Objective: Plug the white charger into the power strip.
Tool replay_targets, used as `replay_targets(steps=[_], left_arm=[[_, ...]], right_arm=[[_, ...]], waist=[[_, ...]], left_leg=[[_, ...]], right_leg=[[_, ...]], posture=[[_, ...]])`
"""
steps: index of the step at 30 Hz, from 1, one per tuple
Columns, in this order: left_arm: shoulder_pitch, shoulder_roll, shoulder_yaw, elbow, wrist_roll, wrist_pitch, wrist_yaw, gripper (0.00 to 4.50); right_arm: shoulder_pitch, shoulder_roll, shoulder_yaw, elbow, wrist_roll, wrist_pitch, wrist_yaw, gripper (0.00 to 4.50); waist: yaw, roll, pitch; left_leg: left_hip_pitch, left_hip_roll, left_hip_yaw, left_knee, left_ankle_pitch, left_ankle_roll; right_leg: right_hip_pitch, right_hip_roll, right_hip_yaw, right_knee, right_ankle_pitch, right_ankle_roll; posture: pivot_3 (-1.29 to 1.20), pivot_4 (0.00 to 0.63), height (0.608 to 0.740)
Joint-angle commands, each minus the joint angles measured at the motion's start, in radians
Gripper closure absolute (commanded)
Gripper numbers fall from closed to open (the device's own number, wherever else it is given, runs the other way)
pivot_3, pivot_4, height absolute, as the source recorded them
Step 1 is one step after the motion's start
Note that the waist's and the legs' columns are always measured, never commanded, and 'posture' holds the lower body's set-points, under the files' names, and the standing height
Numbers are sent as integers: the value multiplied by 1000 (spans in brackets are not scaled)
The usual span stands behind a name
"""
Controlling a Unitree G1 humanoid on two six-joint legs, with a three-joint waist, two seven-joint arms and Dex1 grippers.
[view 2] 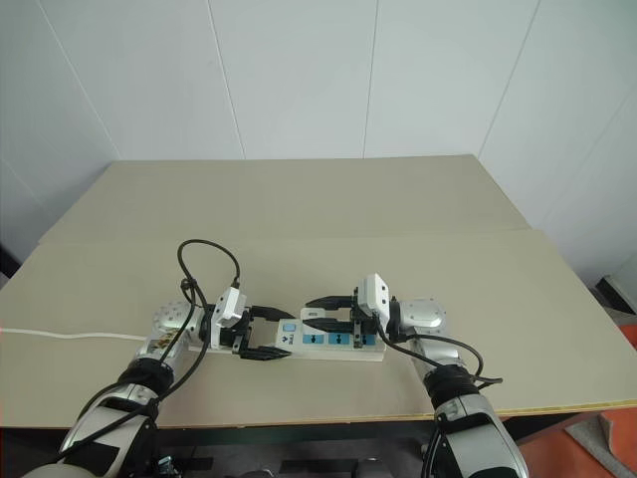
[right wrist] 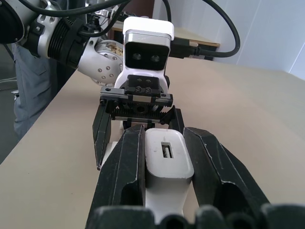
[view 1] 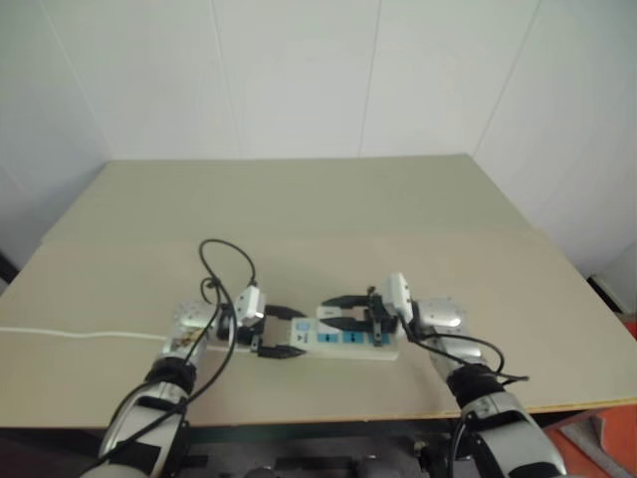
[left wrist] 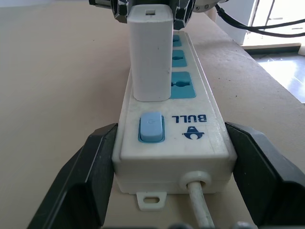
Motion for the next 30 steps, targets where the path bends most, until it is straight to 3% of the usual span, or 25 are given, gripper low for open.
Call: replay_targets(steps=[1,8,12,16,20,26,30], left_arm=[[14,-7,-19,-13,31,-26,-3,1273],[9,-12,-18,-1,35,-33,1,1273],[4,-16,-18,10,38,-30,7,1273],[-18,-14,-33,1,55,107,49,1273],[-27,-28,1,-31,-3,146,-1,44],[-11,-18,58,-144,-93,207,-20,44],[7,40,117,-332,-206,432,-11,44]], right_arm=[[42,-8,41,69,-79,-12,15,2424],[44,-20,20,58,-67,-34,30,72],[51,-41,12,46,-65,-36,39,23],[58,-56,2,32,-66,-42,31,23],[65,-65,-31,9,-48,-65,8,0],[79,-118,-72,-84,2,-20,12,0],[114,-191,-142,-219,85,45,13,0]], waist=[[2,0,0],[3,-1,0],[6,-1,0],[8,-1,-1],[6,-1,-1],[3,-2,2],[2,-2,6]], left_leg=[[0,0,0,0,0,0],[-1,0,0,0,0,0],[-2,0,0,0,0,0],[-2,0,0,0,0,0],[-2,0,0,0,0,0],[-6,0,0,0,0,0],[-15,0,0,1,0,0]], right_leg=[[0,0,0,0,0,0],[-1,0,0,-1,3,-4],[0,0,0,-2,3,-4],[0,0,0,-2,2,-4],[-1,0,0,-2,0,2],[-5,0,0,-2,3,-4],[-15,0,0,1,3,-4]], posture=[[0,150,740],[0,150,740],[0,150,740],[0,150,740],[0,150,740],[0,150,740],[0,150,740]])
